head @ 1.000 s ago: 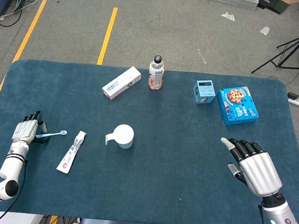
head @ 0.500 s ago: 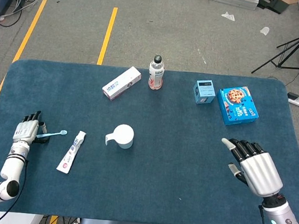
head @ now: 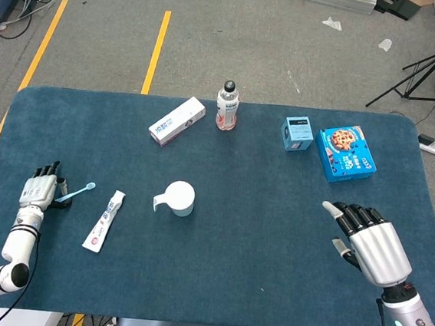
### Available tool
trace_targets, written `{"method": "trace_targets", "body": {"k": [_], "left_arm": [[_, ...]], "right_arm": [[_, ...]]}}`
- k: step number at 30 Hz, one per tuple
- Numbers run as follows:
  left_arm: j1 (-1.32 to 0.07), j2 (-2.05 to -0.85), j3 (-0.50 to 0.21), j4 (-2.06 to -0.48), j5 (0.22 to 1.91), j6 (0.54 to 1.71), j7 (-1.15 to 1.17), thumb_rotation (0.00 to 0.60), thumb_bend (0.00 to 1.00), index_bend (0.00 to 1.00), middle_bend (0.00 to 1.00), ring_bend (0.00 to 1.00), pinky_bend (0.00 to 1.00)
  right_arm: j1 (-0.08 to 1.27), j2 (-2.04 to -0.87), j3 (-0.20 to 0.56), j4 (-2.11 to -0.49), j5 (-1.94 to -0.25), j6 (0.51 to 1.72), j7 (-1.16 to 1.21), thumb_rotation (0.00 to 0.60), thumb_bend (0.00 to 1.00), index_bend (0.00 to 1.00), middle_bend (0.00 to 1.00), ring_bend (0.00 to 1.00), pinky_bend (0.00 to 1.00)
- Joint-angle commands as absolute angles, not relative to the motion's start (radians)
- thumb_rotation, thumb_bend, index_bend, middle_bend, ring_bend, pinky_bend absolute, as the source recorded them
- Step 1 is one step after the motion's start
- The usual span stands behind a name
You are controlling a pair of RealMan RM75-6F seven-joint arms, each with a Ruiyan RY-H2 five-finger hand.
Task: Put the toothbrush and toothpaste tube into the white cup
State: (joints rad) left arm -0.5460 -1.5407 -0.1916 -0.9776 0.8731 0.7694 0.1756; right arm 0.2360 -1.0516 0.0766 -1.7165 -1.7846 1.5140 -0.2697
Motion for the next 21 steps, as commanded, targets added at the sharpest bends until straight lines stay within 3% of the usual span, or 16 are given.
{"method": "trace_targets", "body": {"k": [1, 16, 21], "left_arm": [[-0.544, -1.537, -0.192, -0.983, 0.878, 0.773, 0.172, 0.600, 0.32, 0.56, 0.00, 0.00, 0.00], [-0.536, -1.532, -0.184, -0.979, 0.904, 0.775, 0.167, 0.600, 0.48, 0.56, 0.00, 0.00, 0.00], [-0.524, -1.516, -0.185, -1.004, 0.921, 0.796, 0.153, 0.600, 0.49, 0.56, 0.00, 0.00, 0.00]], "right_arm": [[0.236, -1.051, 0.077, -1.717, -1.785, 1.514, -0.270, 0.600, 0.20, 0.25, 0.32, 0.34, 0.47], [0.237, -1.050, 0.077, -1.717, -1.785, 1.514, -0.266, 0.600, 0.20, 0.25, 0.32, 0.34, 0.47], [0.235, -1.050, 0.077, -1.716, -1.785, 1.517, -0.264, 0.600, 0.20, 0.25, 0.32, 0.34, 0.47]]}}
